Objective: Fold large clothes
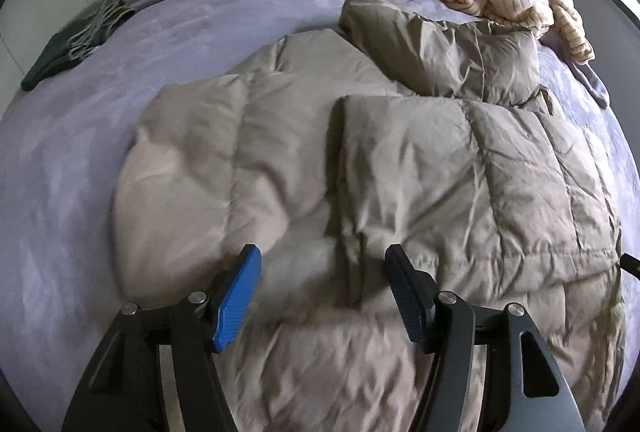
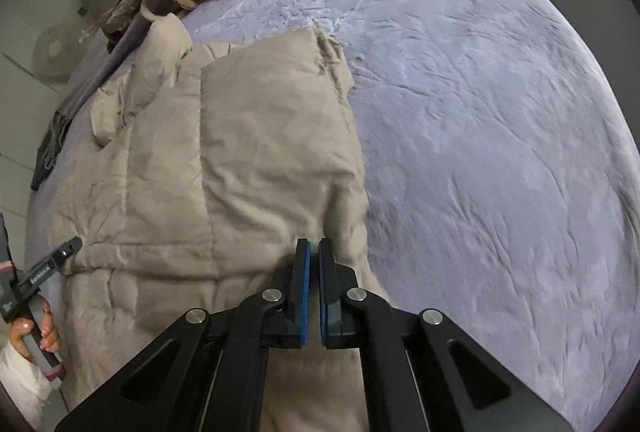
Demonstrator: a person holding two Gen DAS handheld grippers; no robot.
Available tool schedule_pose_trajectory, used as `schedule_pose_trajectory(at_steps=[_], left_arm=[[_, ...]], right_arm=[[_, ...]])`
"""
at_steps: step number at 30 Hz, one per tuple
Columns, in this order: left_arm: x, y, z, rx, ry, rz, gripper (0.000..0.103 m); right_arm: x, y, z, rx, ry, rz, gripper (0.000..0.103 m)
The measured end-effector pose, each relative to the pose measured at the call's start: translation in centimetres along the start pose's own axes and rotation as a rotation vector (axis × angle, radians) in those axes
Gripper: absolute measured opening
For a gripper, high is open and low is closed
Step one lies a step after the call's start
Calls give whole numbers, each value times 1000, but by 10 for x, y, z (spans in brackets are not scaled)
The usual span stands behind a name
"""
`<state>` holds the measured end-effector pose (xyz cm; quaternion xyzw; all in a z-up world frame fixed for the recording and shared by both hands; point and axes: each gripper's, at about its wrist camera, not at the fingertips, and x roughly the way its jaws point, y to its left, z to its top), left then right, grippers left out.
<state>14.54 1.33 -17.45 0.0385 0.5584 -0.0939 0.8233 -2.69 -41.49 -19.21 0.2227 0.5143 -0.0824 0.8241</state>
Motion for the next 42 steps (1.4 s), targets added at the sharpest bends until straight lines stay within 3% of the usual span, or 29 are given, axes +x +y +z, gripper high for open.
schedule_pose_trajectory(at_steps=[9,10,12,22,24,26,27,31,34,36,42], left_arm=[[-35,-2,-36,-10,80,6,69],[-38,-2,-40,-16,84,6,88],[-49,-3,-50,-28,64,25,103],[-78,-4,-83,-56,107,44,103],[-82,-1,-89,-71,126,34,103],[-86,1,-96,-81,140,34,103],[-88,2,-100,-84,150,34,103],[-94,7,-115,-88,185,75,103],[-98,15,-126,-86,202,87,103],[-98,19,-131,-76,228,49,103],[-104,34,-155,-52,233,11,103]], right_arm=[[-25,3,-45,52,75,35,7],[-27,4,-49,56,86,41,7],[-29,6,-58,61,104,49,7],[-46,18,-78,41,136,82,8],[-49,21,-82,38,147,92,21],[-52,24,-87,38,156,95,62],[-53,25,-90,38,156,99,66],[-60,31,-103,39,172,114,66],[-62,34,-115,58,191,122,72],[-64,38,-123,70,194,126,78],[-68,52,-149,100,194,124,82]])
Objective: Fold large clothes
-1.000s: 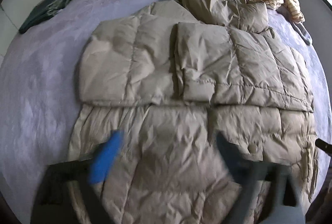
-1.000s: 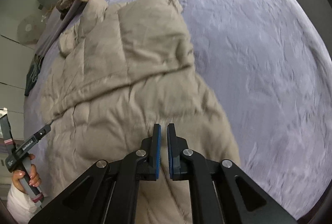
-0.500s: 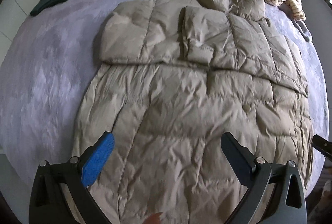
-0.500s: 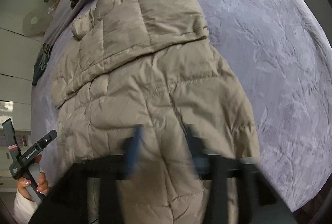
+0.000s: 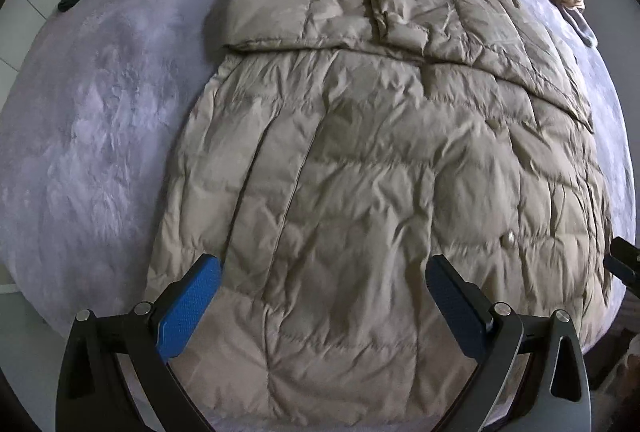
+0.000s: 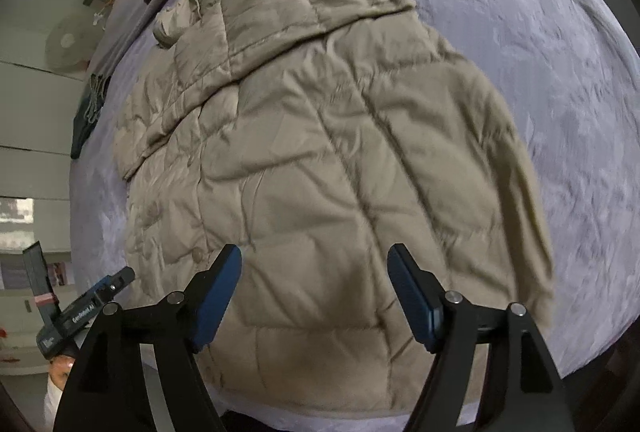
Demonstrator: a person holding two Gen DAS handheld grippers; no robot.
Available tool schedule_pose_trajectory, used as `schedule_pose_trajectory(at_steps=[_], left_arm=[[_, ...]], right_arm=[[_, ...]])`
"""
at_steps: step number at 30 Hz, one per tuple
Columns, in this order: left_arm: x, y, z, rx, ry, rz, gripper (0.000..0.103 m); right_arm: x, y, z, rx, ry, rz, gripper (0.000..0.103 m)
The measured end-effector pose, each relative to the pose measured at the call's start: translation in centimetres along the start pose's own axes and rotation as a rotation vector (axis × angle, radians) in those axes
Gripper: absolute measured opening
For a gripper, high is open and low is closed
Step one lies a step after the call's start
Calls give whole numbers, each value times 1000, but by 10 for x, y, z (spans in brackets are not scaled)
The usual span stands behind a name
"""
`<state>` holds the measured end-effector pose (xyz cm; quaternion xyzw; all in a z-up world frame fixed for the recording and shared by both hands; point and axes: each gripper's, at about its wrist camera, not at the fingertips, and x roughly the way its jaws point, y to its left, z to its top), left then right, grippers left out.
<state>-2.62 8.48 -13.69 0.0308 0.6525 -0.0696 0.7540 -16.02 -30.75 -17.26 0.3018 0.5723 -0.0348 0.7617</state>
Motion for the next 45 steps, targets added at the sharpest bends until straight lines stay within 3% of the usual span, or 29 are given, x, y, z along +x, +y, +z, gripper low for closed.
schedule_pose_trajectory(at_steps=[5,6,8,15,18,24,33,37,42,45], left_arm=[[0,17,-21,14,7,-27,103],[0,18,-24,17,10,-30,103],[-2,24,-32,27,12,-42,103],[-11,48,-56,33,-5,-109,103],[-16,59,-67,8,-2,-151,103],[-16,84,-91,-111,18,-247,103],[27,103,-133,-380,153,-516,103],[43,103,-131,-455,158,-513,102],[45,102,-114,-518,99,-515,102],[43,95,-104,-487,84,-510,75]], right_arm=[[-3,6,-31,50,-40,7,83],[-5,7,-36,58,-51,1,94],[-7,6,-52,83,-64,11,103],[-16,-1,-95,173,-101,52,103],[-17,-6,-106,218,-76,80,103],[-16,-21,-118,283,-27,138,103],[-17,-83,-130,484,-37,243,103],[-9,-105,-134,572,-38,292,103],[1,-123,-134,666,-52,363,102],[7,-128,-134,725,-81,426,100]])
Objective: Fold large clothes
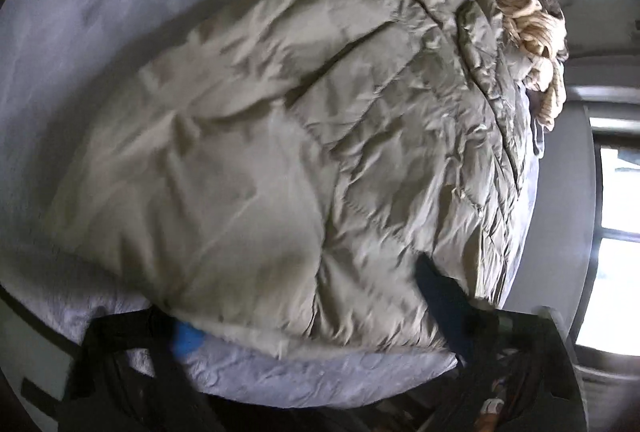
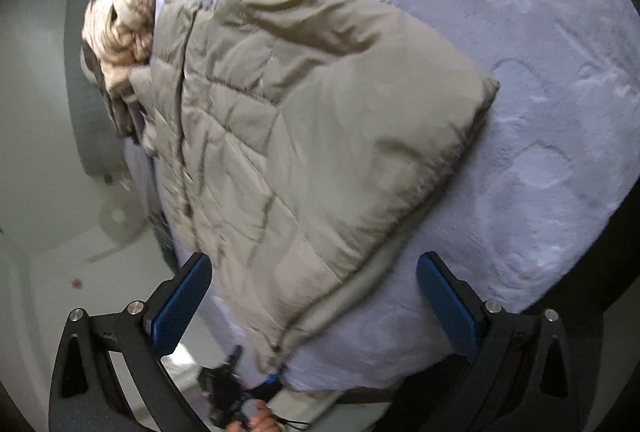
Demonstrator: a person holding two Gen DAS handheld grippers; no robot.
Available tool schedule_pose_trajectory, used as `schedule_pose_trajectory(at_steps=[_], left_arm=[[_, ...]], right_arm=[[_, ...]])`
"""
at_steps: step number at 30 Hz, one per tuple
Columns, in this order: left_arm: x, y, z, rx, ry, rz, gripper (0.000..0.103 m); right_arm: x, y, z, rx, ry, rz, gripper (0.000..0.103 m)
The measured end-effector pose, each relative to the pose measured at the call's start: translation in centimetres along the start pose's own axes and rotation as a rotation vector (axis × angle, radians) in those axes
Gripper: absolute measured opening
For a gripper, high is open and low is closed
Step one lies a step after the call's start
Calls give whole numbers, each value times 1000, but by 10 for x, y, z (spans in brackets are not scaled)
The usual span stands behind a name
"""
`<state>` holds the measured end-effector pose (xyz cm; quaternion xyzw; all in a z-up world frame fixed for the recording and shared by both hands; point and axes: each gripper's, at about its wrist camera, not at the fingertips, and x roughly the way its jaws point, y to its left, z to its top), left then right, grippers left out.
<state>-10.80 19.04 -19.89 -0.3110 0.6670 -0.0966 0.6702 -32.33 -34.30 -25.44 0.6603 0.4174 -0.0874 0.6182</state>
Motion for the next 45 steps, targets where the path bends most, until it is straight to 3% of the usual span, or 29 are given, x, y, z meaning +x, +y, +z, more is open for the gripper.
schedule_pose_trajectory(at_steps=[1,3,4,5,6,8,15,26,36,45], left_arm=[[1,-2,3,13,4,3,59],[-1,-7,6,49,5,15,32],[-1,-11,6,61,1,23,27],[-5,-13,7,76,-11,24,26],[-9,-12,8,85,-17,20,21],[-17,-15,10,106,-32,10,19],[-39,-31,15,226,-55,10,19],[-82,-81,40,399,-154,-40,19],[-117,-154,89,385,-368,-20,19],[-104,-226,178,363,-523,51,19]], right_arm=[[1,-1,2,17,-8,13,97],[5,-2,6,49,-11,28,82],[8,-2,7,63,-7,27,78],[11,-3,7,74,1,27,66],[13,-3,8,77,7,27,45],[16,-3,6,69,15,-18,17],[10,17,0,-30,-31,-87,9],[-6,82,-6,-272,-120,-147,8],[-6,211,26,-585,-147,-184,6],[40,340,84,-845,-117,-180,6]])
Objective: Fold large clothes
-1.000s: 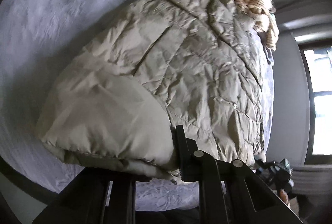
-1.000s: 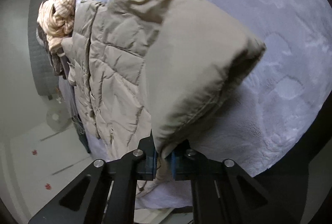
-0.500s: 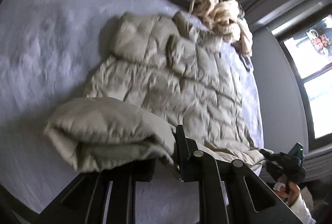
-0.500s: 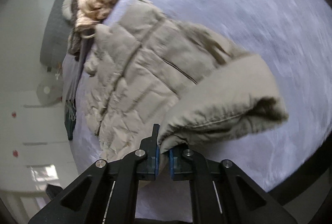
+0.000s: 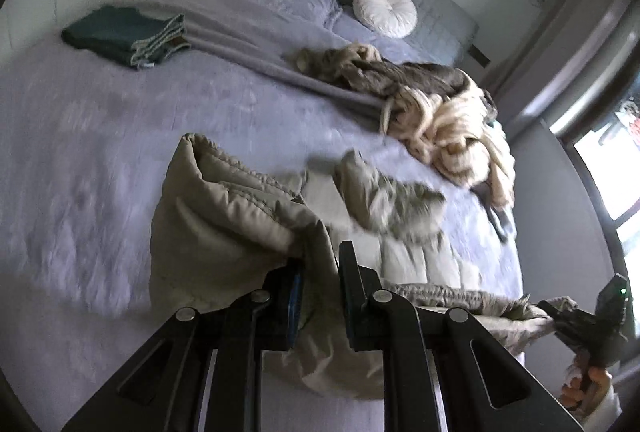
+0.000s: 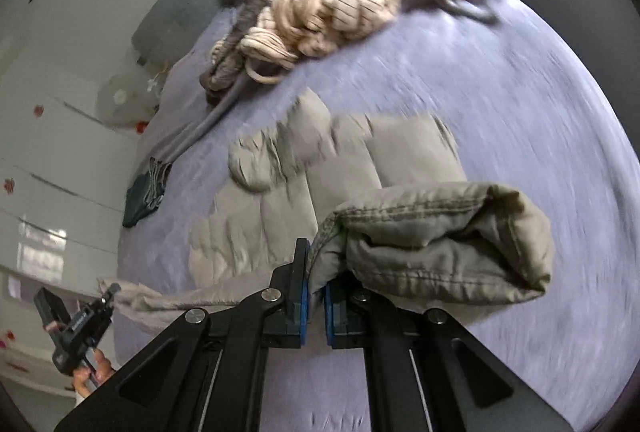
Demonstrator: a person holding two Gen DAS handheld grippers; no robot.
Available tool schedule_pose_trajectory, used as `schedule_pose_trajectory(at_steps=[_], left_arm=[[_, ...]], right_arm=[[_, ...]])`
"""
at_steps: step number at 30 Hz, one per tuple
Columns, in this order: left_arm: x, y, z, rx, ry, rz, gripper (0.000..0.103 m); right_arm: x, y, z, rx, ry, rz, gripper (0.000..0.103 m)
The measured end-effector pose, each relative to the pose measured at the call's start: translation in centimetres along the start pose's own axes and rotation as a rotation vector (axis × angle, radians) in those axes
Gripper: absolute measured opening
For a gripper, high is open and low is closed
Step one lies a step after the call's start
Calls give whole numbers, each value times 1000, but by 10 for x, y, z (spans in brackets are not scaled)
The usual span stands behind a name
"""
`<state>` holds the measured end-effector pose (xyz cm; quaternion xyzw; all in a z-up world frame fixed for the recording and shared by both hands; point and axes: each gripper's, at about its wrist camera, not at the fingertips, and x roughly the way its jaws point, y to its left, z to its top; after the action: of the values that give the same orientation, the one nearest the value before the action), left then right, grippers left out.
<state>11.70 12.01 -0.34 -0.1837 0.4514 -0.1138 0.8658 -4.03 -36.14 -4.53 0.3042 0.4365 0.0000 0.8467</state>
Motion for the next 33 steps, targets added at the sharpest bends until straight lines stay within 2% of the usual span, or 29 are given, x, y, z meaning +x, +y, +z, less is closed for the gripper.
schedule_pose_trajectory(at_steps=[3,8,17,24,29,32,33], left_arm=[[34,-6,20,-6,-4,32,19],[94,-3,38,23,40,66,19],[172,9,55,63,95,105,19],[229,26,39,43,136,155,19],[244,26,36,68,155,215,19],[231,20,41,118,142,237,19],[226,20,43,142,138,237,27]], right_arm=[[30,7,40,-50,11,-16,6],[80,10,76,-77,39,-64,6],[146,-3,106,-42,29,-113,6],[197,-28,110,-15,55,-135,6],[224,-42,110,20,84,-138,6],[212,-43,113,53,88,-102,8],[205,-42,114,44,93,-90,10]])
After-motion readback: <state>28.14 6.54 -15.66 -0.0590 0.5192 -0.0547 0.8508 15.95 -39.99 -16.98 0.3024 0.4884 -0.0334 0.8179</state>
